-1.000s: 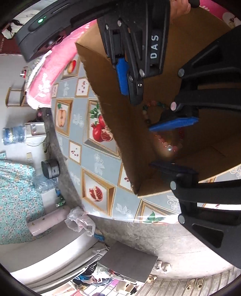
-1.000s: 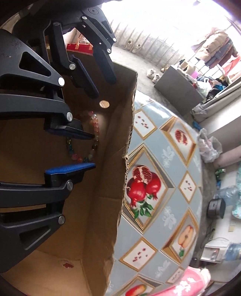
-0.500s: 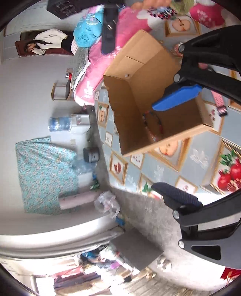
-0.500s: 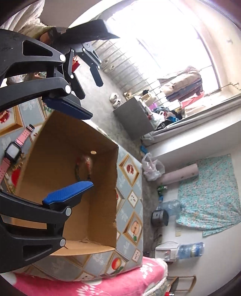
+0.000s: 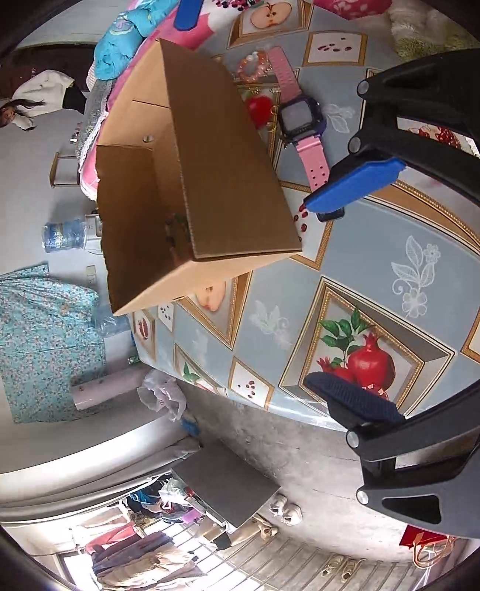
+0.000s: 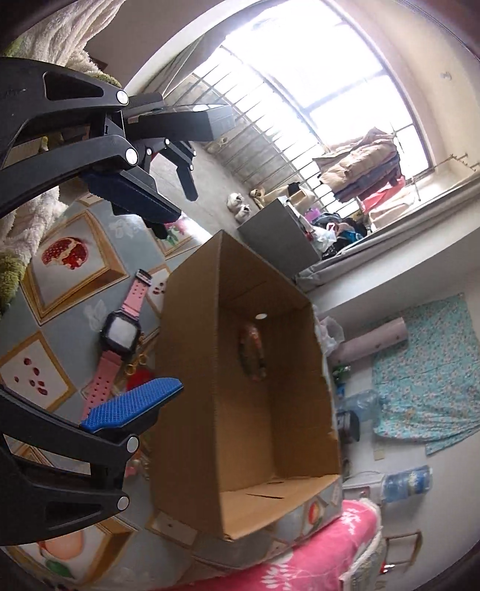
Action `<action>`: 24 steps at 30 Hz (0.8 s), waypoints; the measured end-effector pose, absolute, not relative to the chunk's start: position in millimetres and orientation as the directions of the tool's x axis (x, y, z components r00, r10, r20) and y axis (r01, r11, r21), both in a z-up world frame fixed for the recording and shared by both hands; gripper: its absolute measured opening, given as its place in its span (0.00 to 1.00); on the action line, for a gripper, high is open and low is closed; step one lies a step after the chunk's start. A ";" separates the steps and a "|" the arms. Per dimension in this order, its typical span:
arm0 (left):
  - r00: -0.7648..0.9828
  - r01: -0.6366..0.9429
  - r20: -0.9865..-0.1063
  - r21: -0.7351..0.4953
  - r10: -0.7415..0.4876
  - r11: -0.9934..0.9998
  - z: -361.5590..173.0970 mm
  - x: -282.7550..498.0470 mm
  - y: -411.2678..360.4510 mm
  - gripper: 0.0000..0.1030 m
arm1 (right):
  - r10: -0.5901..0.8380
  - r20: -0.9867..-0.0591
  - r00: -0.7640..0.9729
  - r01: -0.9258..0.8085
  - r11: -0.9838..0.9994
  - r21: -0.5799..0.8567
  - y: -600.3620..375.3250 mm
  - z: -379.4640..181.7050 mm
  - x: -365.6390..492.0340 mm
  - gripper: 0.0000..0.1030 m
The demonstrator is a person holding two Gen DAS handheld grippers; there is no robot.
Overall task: Organize jewelry
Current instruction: 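Open both tools to drop the bracelet into the box and withdraw, then grip the pink smartwatch body with the right tool while the left tool grips its strap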
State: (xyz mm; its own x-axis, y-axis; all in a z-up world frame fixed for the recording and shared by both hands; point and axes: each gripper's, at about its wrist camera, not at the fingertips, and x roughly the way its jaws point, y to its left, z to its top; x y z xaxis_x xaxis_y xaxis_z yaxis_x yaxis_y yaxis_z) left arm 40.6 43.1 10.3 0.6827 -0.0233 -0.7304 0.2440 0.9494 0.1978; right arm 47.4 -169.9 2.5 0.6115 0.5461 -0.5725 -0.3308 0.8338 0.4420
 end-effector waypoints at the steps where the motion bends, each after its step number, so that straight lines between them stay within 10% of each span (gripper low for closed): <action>1: 0.681 0.242 -0.732 0.199 -0.020 0.950 6.9 41.4 42.8 0.83 | 0.548 -0.586 0.597 -0.324 0.833 0.449 -169.5 -4.7 45.6 0.79; 15: 0.693 0.323 -0.706 0.127 -0.143 0.938 -5.6 36.5 25.2 0.83 | 0.476 -0.716 0.510 -0.315 0.879 0.359 -184.5 -49.1 20.2 0.71; 24: 0.657 0.476 -0.716 0.154 -0.234 0.866 -23.5 28.6 -4.4 0.52 | 0.491 -0.726 0.481 -0.435 0.853 0.288 -163.7 -50.9 41.3 0.57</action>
State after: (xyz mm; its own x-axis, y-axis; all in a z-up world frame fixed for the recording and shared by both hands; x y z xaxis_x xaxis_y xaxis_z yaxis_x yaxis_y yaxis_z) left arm 28.6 -4.4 -23.5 0.6574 -0.2340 -0.7163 0.4763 0.8657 0.1543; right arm 41.3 -163.7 -50.9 0.4815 0.4906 -0.7263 -0.4353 0.8531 0.2877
